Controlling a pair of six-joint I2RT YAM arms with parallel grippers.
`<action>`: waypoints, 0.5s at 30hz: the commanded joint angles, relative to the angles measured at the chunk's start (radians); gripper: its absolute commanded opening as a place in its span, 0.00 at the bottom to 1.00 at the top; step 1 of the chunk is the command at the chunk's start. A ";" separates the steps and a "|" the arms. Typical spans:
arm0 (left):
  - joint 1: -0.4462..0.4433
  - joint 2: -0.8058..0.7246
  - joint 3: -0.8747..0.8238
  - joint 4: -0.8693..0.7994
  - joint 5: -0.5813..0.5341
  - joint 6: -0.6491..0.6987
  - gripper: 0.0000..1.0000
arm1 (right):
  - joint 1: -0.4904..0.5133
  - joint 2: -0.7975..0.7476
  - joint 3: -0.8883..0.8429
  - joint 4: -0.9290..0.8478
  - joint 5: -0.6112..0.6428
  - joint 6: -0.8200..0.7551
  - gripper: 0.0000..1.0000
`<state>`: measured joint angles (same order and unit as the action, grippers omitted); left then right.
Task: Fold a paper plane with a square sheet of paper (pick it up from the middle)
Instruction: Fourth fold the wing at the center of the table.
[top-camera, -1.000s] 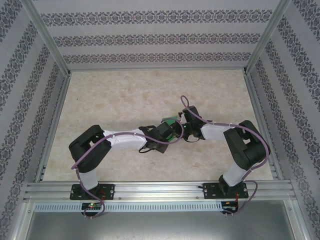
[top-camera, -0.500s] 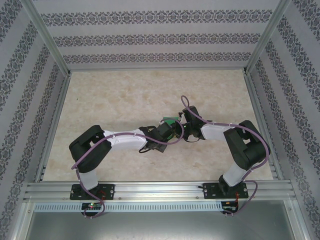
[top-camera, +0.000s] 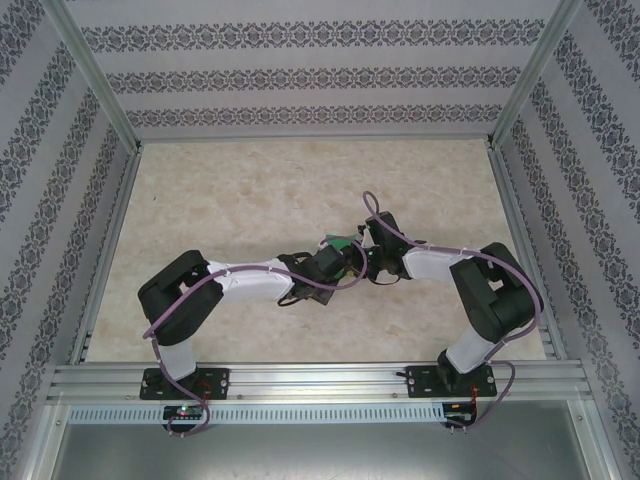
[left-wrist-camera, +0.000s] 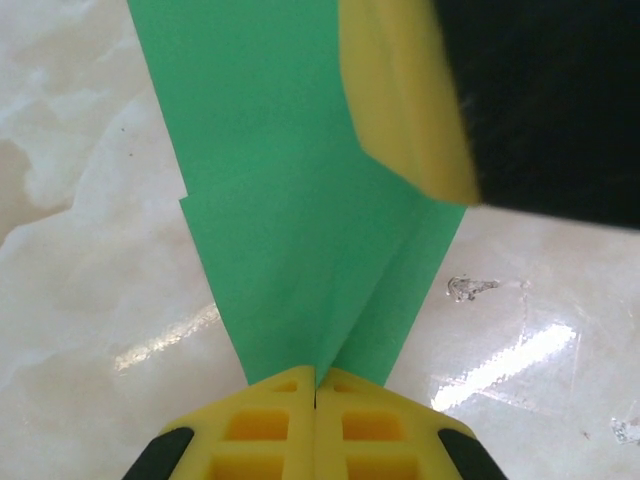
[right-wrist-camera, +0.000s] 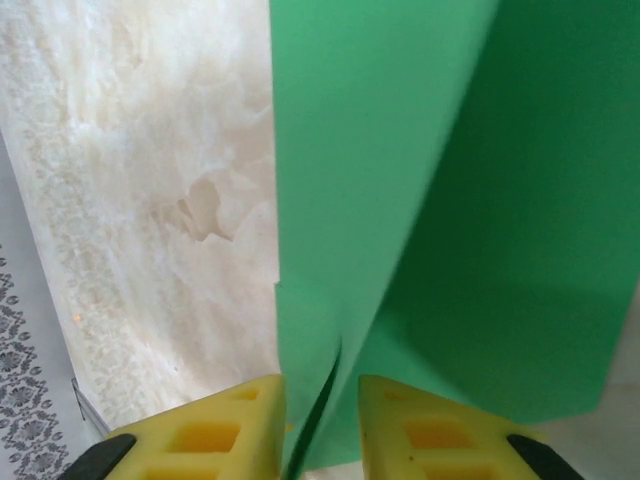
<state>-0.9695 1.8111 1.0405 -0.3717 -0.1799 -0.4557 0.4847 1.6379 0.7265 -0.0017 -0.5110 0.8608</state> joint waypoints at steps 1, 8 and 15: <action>0.026 -0.032 -0.040 0.083 0.087 -0.018 0.01 | 0.002 -0.056 0.029 -0.007 0.001 -0.027 0.30; 0.115 -0.074 -0.113 0.216 0.294 -0.041 0.01 | -0.044 -0.143 0.017 -0.078 0.031 -0.069 0.40; 0.205 -0.074 -0.169 0.344 0.521 -0.081 0.01 | -0.050 -0.166 -0.015 -0.017 -0.020 -0.073 0.31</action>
<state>-0.8043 1.7576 0.8955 -0.1394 0.1959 -0.4934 0.4309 1.4864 0.7254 -0.0628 -0.5018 0.8093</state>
